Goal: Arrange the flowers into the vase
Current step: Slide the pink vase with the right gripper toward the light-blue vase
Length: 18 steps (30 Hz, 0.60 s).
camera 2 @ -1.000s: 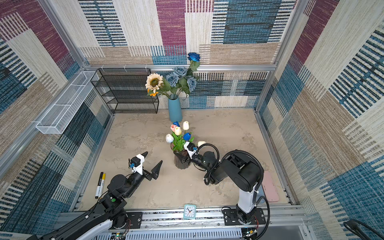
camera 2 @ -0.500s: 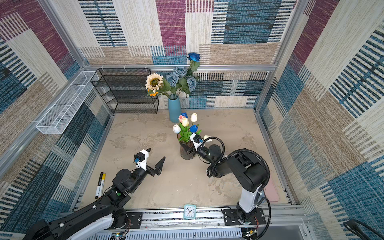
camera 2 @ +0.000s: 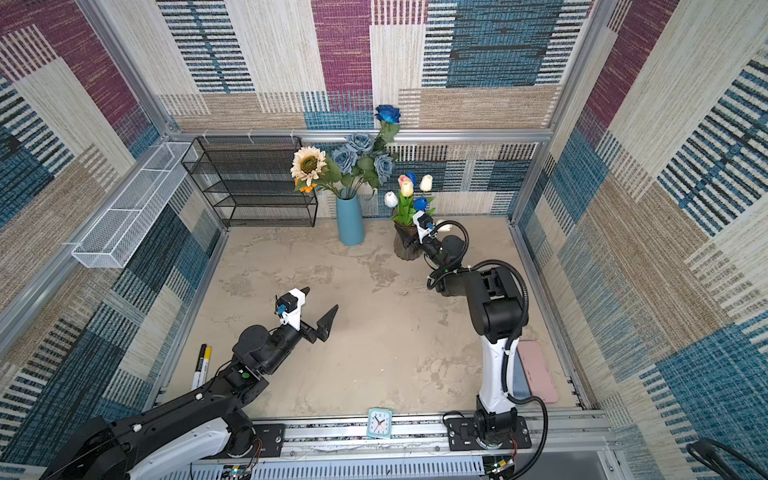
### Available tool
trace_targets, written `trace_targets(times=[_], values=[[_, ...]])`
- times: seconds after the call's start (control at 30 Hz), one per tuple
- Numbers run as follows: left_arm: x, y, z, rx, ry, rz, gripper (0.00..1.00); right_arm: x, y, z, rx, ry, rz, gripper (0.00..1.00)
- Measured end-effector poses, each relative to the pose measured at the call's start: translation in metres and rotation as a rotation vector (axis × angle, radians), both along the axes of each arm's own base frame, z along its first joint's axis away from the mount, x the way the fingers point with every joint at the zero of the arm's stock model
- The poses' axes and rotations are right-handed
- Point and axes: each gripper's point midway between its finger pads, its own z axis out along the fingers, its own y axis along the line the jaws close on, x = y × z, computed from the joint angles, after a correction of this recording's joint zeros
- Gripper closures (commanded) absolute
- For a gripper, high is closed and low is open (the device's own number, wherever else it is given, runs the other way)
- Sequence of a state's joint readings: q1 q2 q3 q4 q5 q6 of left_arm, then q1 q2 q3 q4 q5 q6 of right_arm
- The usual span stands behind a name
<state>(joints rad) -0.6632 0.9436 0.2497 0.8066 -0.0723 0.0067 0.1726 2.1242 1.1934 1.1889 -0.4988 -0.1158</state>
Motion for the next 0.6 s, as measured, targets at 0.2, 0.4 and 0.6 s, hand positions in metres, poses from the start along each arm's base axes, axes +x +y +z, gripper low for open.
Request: trace_targets(times=[0.2, 0.4, 0.6], values=[[-0.001, -0.003, 0.006, -0.009, -0.011, -0.016, 0.01, 0.041, -0.007, -0.021, -0.003, 0.039, -0.002, 0.67], [-0.002, -0.003, 0.008, -0.007, -0.01, -0.024, 0.01, 0.06, -0.008, -0.041, 0.004, 0.091, 0.017, 0.67], [-0.001, -0.005, 0.008, -0.005, -0.007, -0.026, 0.01, 0.072, -0.008, -0.041, 0.011, 0.071, 0.035, 0.42]])
